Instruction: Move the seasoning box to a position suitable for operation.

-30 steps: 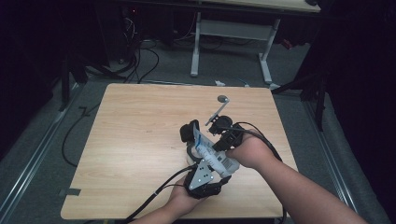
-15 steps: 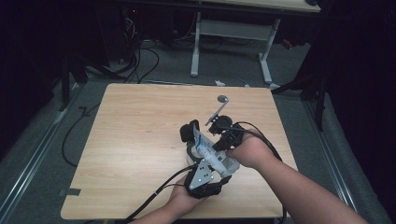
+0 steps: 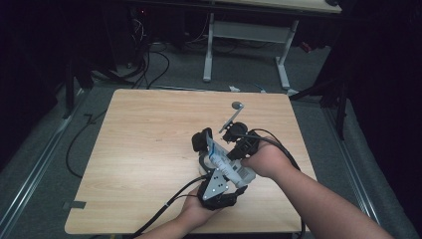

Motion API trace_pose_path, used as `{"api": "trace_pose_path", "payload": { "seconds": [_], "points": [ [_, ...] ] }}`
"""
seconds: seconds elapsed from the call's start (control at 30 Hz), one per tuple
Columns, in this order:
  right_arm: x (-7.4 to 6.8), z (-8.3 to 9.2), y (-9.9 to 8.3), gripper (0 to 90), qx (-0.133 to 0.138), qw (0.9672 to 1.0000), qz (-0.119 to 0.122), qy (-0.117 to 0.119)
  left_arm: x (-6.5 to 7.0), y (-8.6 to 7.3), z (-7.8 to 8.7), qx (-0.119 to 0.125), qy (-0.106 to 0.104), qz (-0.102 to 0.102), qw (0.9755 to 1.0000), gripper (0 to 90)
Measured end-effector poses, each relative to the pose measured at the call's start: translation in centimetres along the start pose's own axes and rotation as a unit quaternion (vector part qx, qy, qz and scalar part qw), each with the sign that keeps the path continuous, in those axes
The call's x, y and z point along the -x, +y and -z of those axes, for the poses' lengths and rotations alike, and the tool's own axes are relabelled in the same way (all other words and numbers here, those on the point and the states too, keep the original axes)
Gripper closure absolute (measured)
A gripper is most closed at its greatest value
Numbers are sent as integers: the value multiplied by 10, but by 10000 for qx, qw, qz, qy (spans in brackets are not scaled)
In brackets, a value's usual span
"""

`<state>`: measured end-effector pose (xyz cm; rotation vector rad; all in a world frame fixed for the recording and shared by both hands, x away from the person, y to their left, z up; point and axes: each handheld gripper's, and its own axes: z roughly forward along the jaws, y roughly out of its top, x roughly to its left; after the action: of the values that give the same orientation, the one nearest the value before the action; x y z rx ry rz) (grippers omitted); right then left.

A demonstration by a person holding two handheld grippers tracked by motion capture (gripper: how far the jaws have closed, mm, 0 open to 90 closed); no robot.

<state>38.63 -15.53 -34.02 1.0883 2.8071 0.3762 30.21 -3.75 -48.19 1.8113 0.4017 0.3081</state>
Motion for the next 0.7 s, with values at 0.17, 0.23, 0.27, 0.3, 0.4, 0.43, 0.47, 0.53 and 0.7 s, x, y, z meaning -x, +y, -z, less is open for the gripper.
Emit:
{"api": "trace_pose_path", "payload": {
  "seconds": [0.17, 0.23, 0.27, 0.3, 0.4, 0.43, 0.47, 0.53, 0.7],
  "points": [
    [0, 0, 0, 899, 0, 10000, -6, -11, 0, 0, 0, 5, -9, 2, 10000, 518],
    [0, 0, 0, 900, -4, 10000, -23, -9, 0, 1, 0, 4, -10, 2, 10000, 518],
    [0, 0, 0, 900, -5, 10000, -14, -13, 0, 1, 0, 6, -11, 2, 10000, 518],
    [0, 0, 0, 900, -2, 10000, -12, -13, 0, 1, 0, 7, -12, 3, 10000, 518],
    [0, 1, 0, 899, 12, 10000, -1, -23, 0, 1, 0, 12, -11, 3, 10000, 518],
    [0, 1, 0, 900, 7, 10000, -25, -22, 0, 1, 0, 14, -13, 5, 10000, 518],
    [0, 1, 0, 900, 8, 10000, -23, -22, 0, 1, 0, 14, -14, 4, 10000, 518],
    [0, 1, 0, 900, 2, 10000, -53, -22, 0, 2, 0, 15, -17, 3, 10000, 518],
    [0, 1, 0, 900, 9, 10000, 1, -30, 0, 2, -1, 20, -22, 8, 10000, 518]
  ]
}}
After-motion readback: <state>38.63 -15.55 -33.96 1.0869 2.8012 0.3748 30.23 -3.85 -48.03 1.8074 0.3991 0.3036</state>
